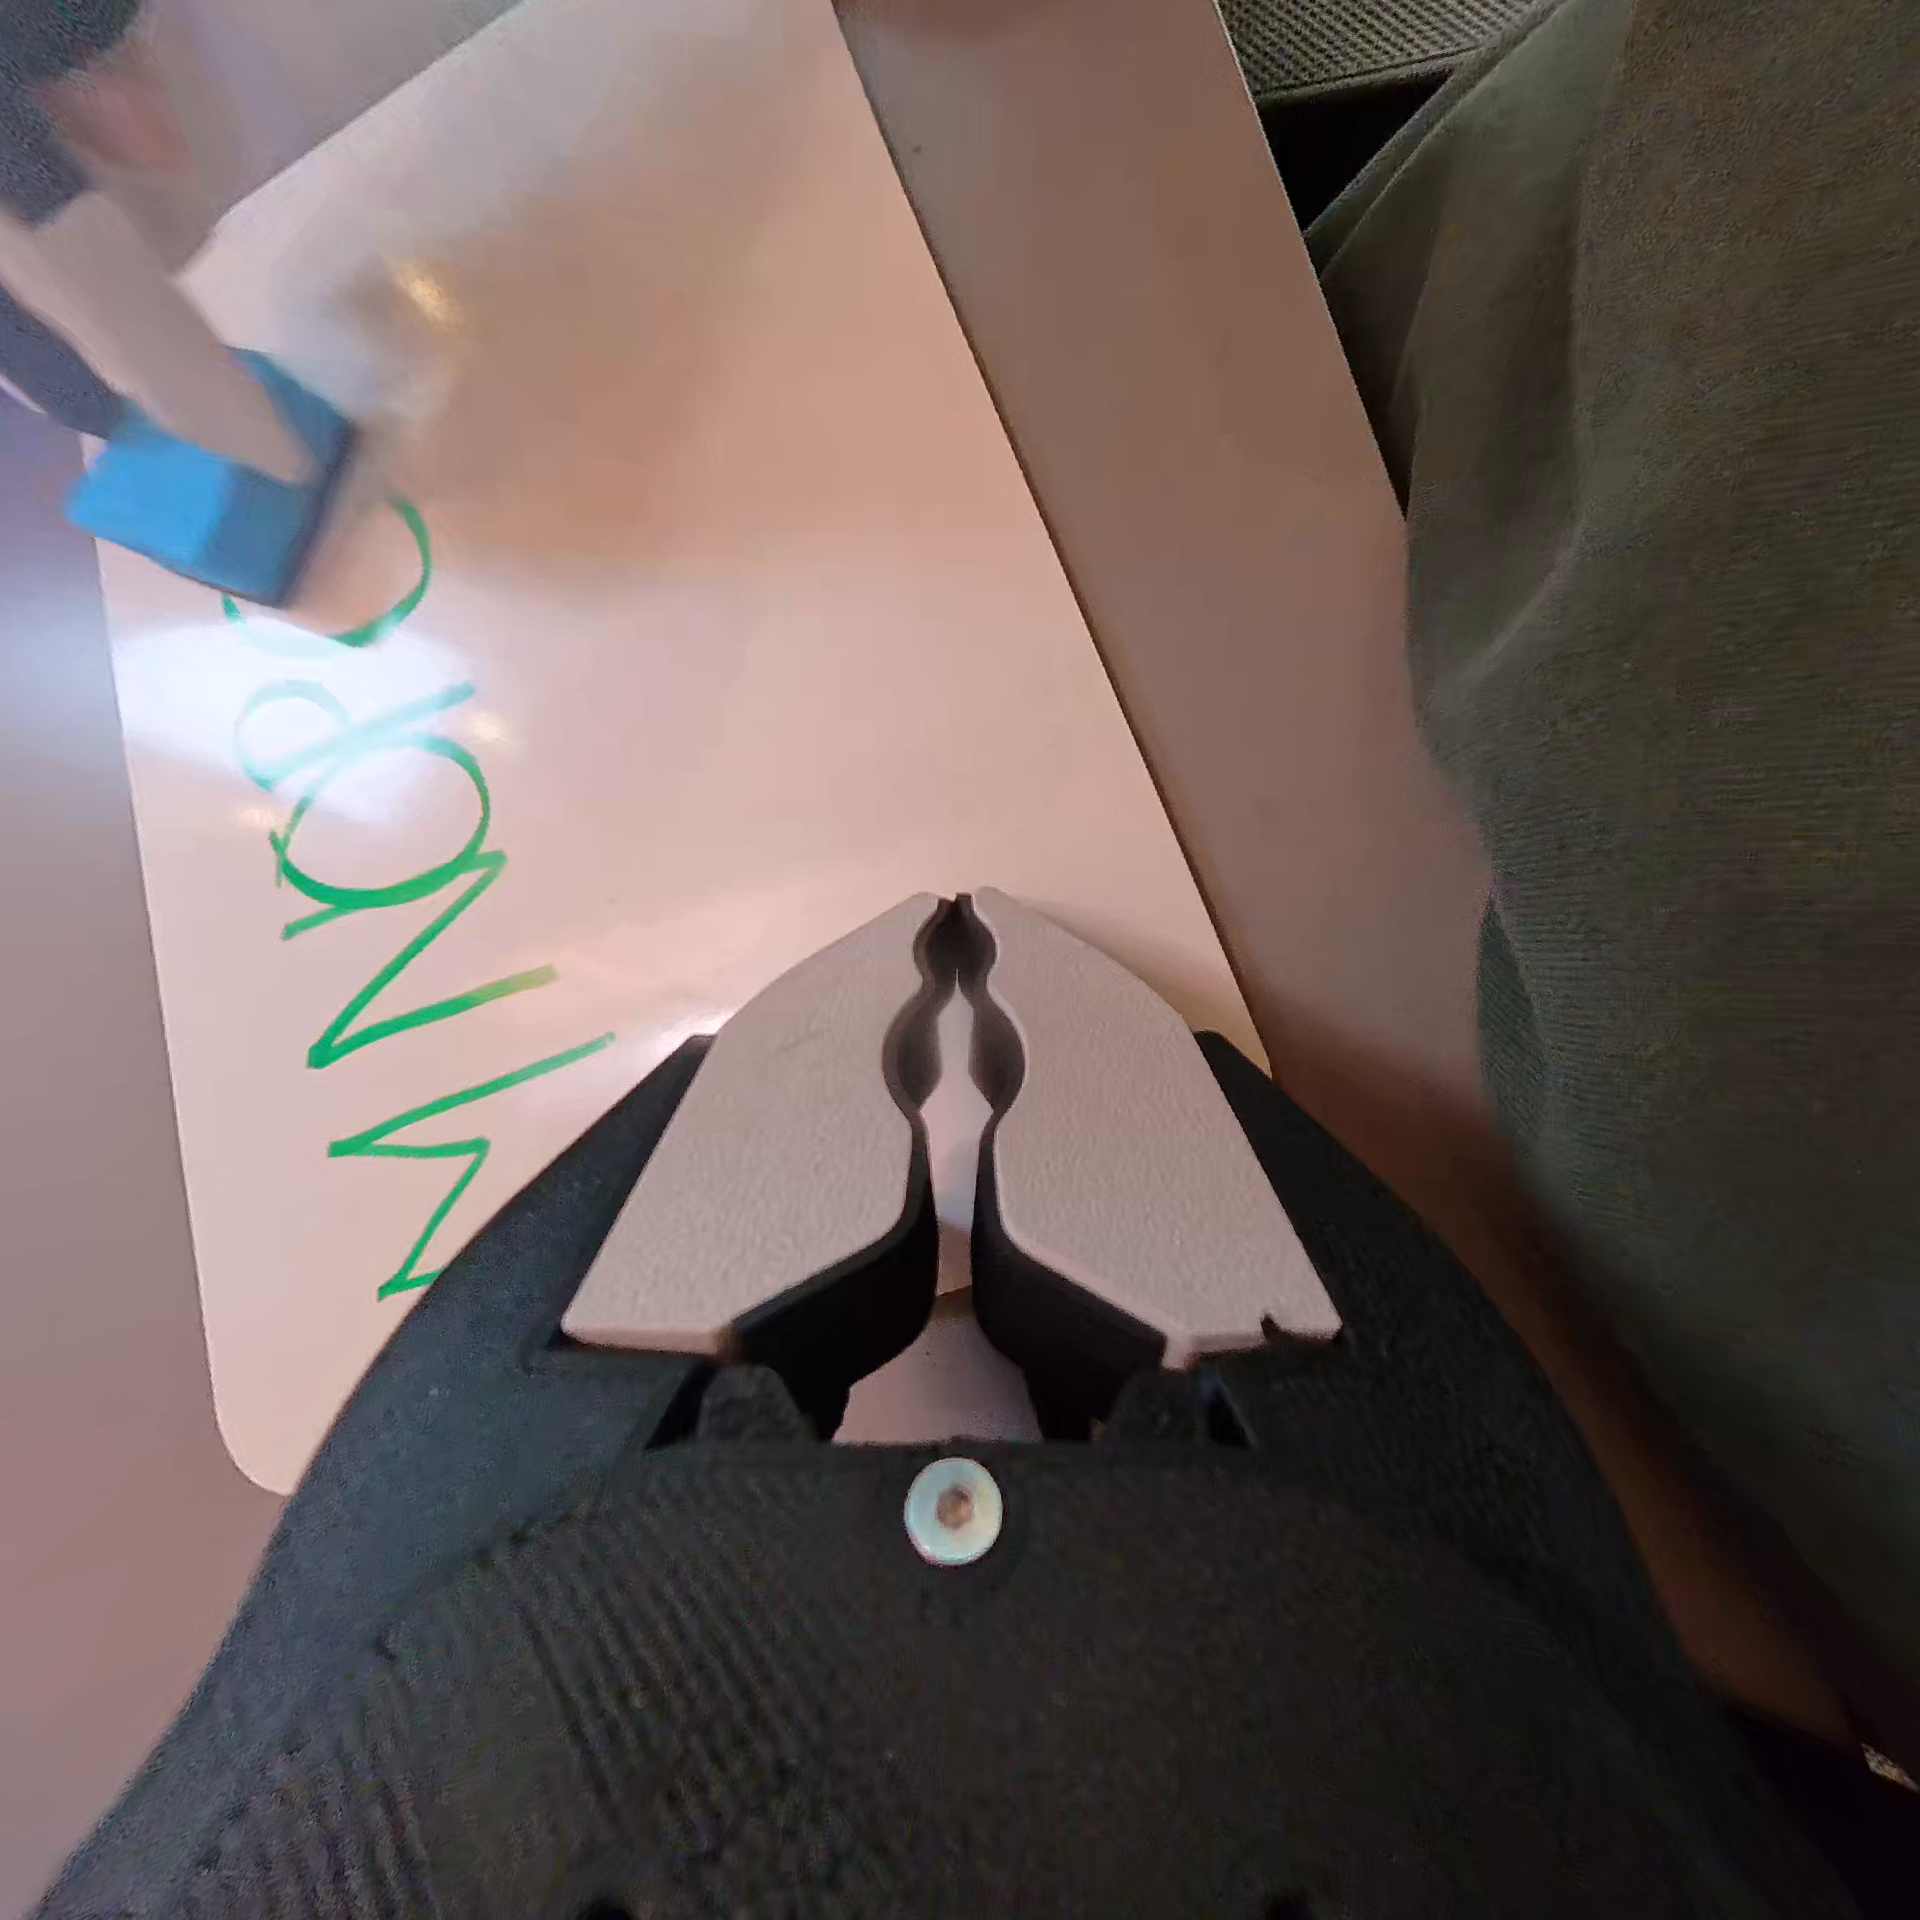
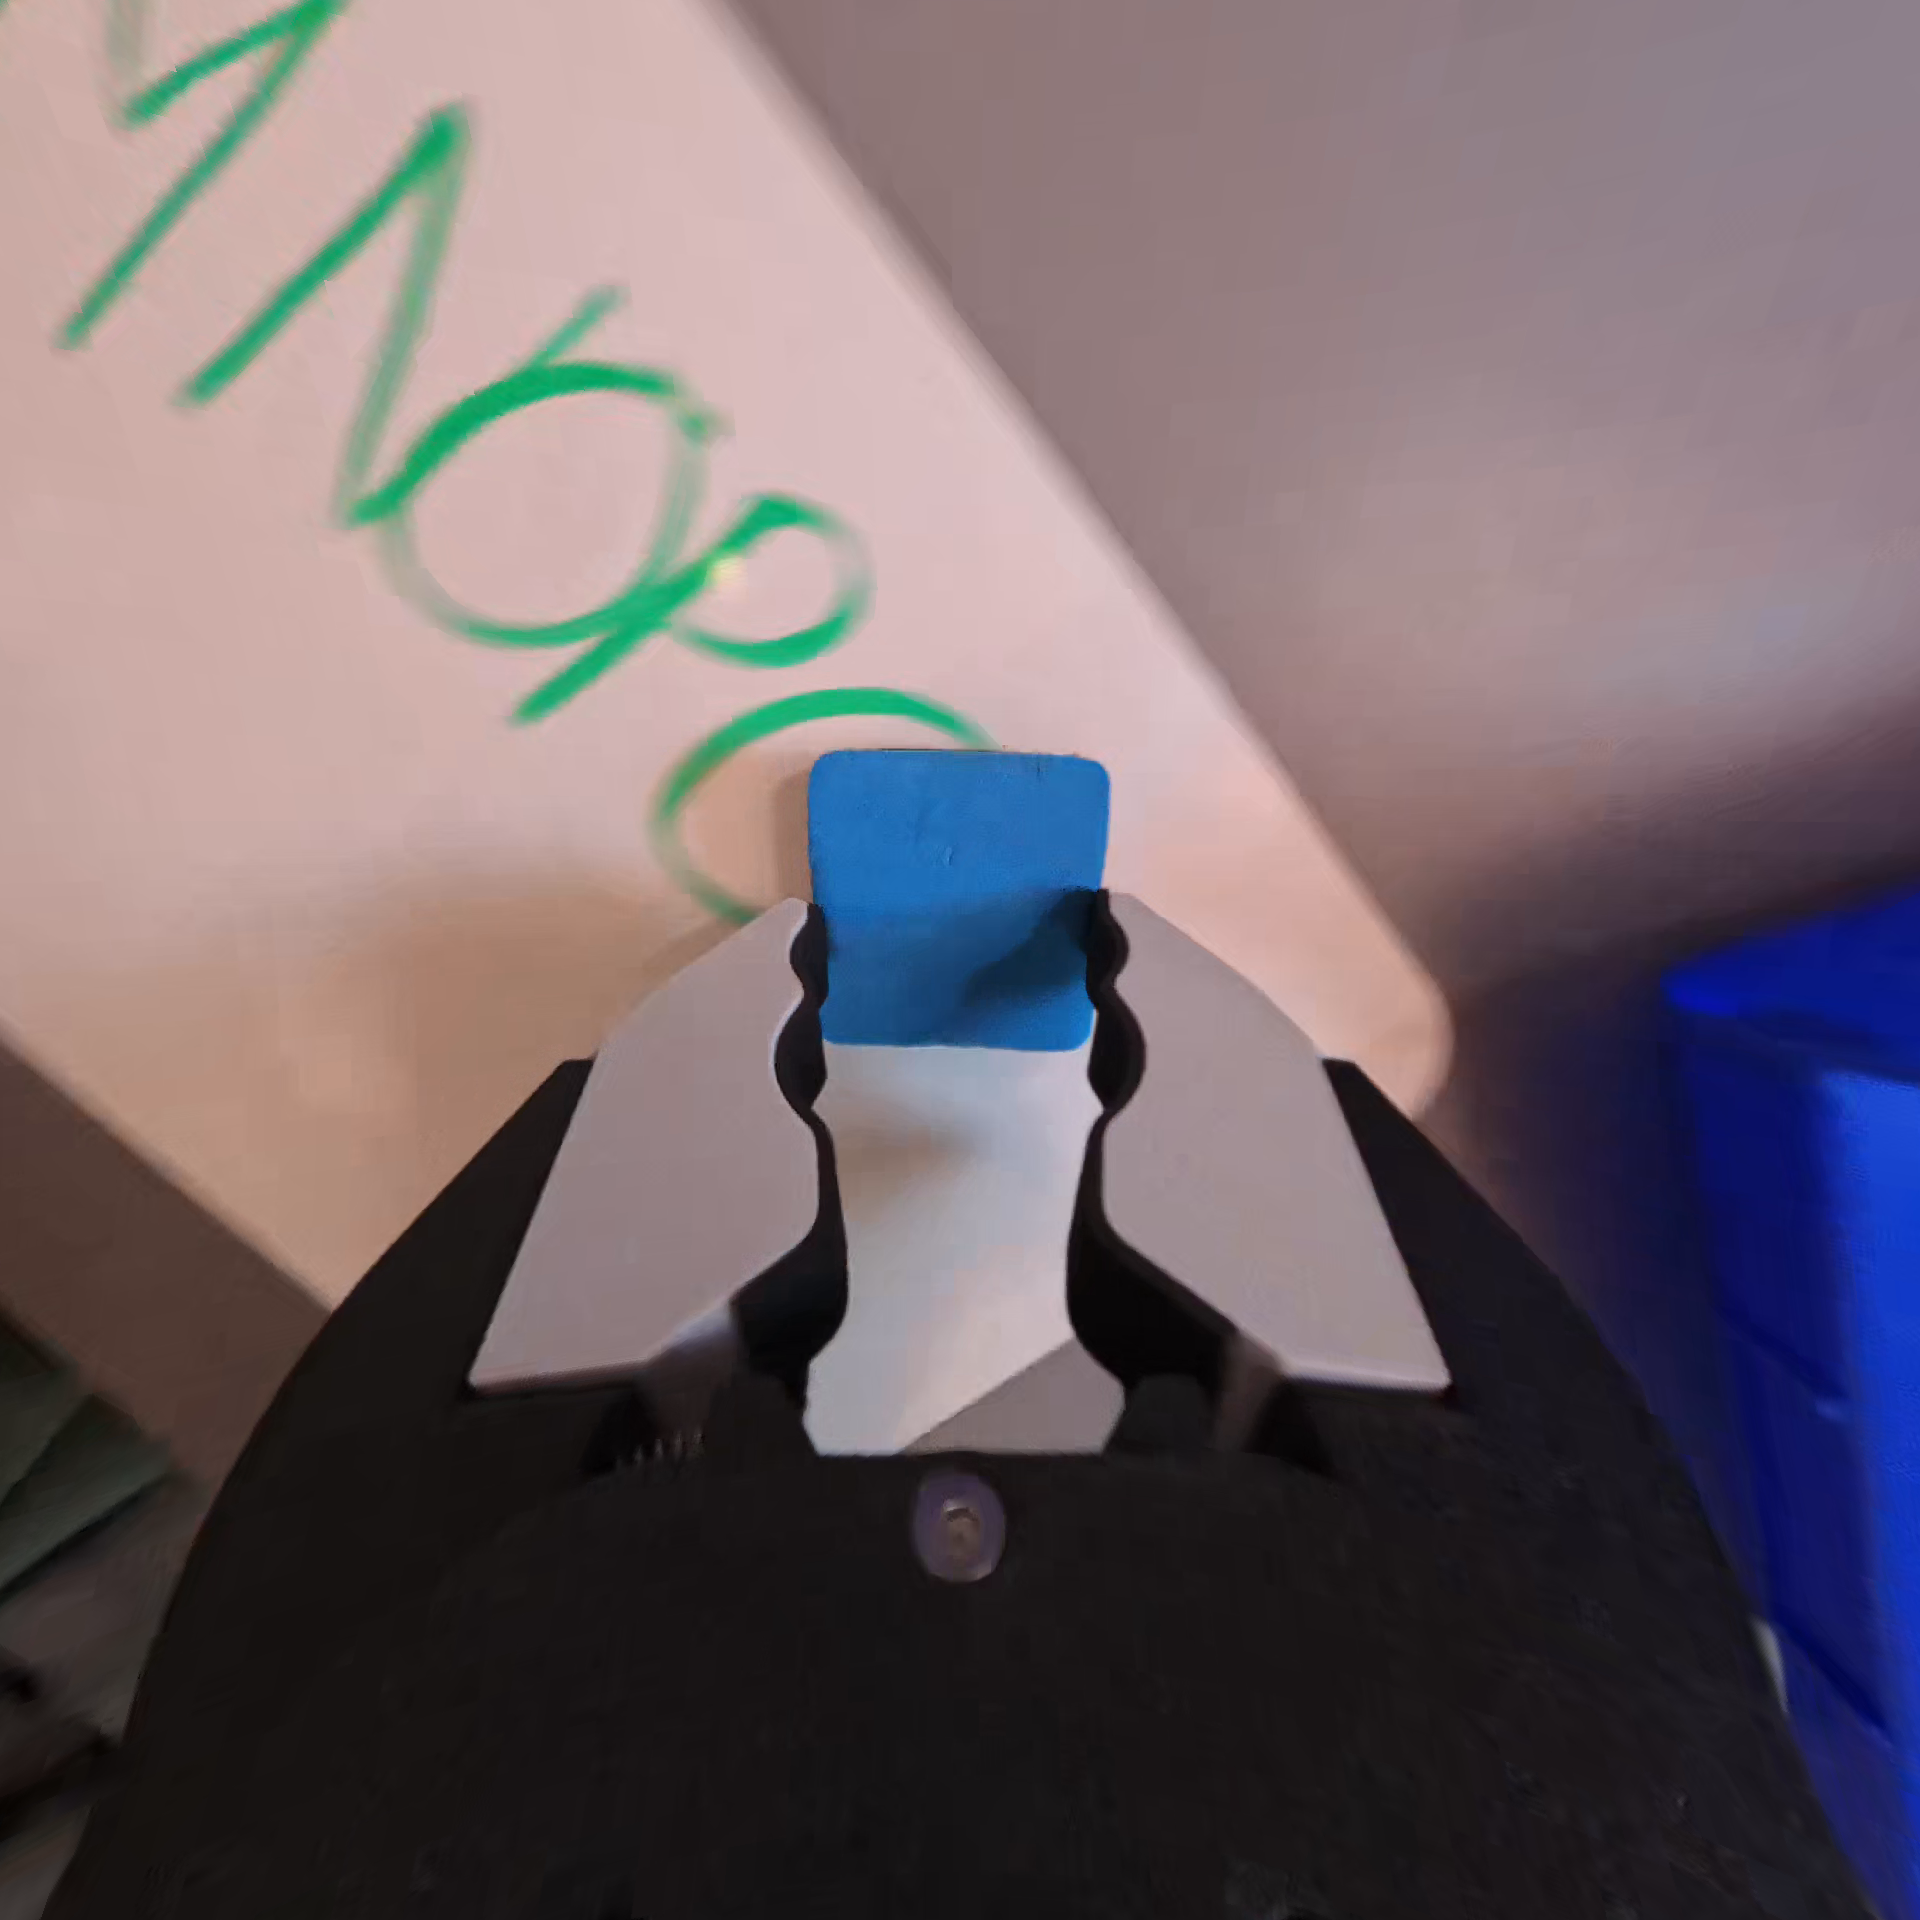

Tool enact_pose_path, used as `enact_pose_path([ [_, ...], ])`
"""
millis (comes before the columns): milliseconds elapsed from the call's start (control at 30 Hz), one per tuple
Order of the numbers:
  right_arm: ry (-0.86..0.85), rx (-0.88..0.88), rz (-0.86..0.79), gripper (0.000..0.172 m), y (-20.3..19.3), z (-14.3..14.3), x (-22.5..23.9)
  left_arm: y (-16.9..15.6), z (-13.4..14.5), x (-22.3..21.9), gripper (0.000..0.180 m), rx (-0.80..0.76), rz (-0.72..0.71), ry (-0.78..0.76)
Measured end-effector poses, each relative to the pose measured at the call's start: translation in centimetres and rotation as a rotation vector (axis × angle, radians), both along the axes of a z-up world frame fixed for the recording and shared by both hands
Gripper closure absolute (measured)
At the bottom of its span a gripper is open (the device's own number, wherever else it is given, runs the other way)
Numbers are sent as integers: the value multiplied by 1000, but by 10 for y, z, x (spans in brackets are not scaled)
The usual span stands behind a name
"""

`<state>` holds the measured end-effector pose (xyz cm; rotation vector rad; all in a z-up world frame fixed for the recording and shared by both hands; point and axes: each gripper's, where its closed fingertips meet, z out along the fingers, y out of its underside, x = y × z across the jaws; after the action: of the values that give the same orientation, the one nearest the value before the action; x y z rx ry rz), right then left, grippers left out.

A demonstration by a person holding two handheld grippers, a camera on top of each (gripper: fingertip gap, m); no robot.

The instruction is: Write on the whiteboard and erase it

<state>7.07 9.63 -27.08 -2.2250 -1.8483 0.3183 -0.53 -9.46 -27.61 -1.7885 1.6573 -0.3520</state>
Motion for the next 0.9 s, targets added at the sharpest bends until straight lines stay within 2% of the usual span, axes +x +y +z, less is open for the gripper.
enact_pose_path([
  [67,-70,-35,119,123,-34,0,12,1,0,-1,180,-7,2,0],
  [100,-89,-72,85,123,-32,1,24,1,0,0,180,-6,2,1],
  [167,-128,-32,-98,123,18,0,48,0,0,0,180,-3,-2,8],
  [233,-72,-22,-186,123,48,0,38,-1,0,0,180,3,-1,12],
  [267,-52,-1,-132,123,41,0,22,-1,0,0,180,4,0,14],
  [333,-45,-12,57,123,-10,0,-9,-1,0,0,180,0,3,10],
  [400,-77,-13,204,123,-58,0,-9,0,0,-1,180,-6,7,12],
  [433,-81,-22,211,123,-63,0,-2,0,0,-1,180,-5,7,11],
  [467,-78,-53,164,123,-57,0,8,0,0,-2,180,-5,7,10],
  [533,-88,8,16,123,-7,0,25,-1,0,-2,180,-3,7,12],
  [600,-5,15,-68,123,15,0,10,-1,0,-2,180,8,9,17],
  [700,35,18,110,123,-31,0,-29,-1,0,-1,180,-8,12,5],
  [767,-27,-1,212,123,-57,0,-25,-1,1,-1,180,-12,13,5],
  [800,-52,-17,219,123,-58,0,-17,-1,0,-1,180,-10,13,5],
  [900,-56,5,66,123,-7,0,-5,-3,1,0,180,-8,9,7],
])
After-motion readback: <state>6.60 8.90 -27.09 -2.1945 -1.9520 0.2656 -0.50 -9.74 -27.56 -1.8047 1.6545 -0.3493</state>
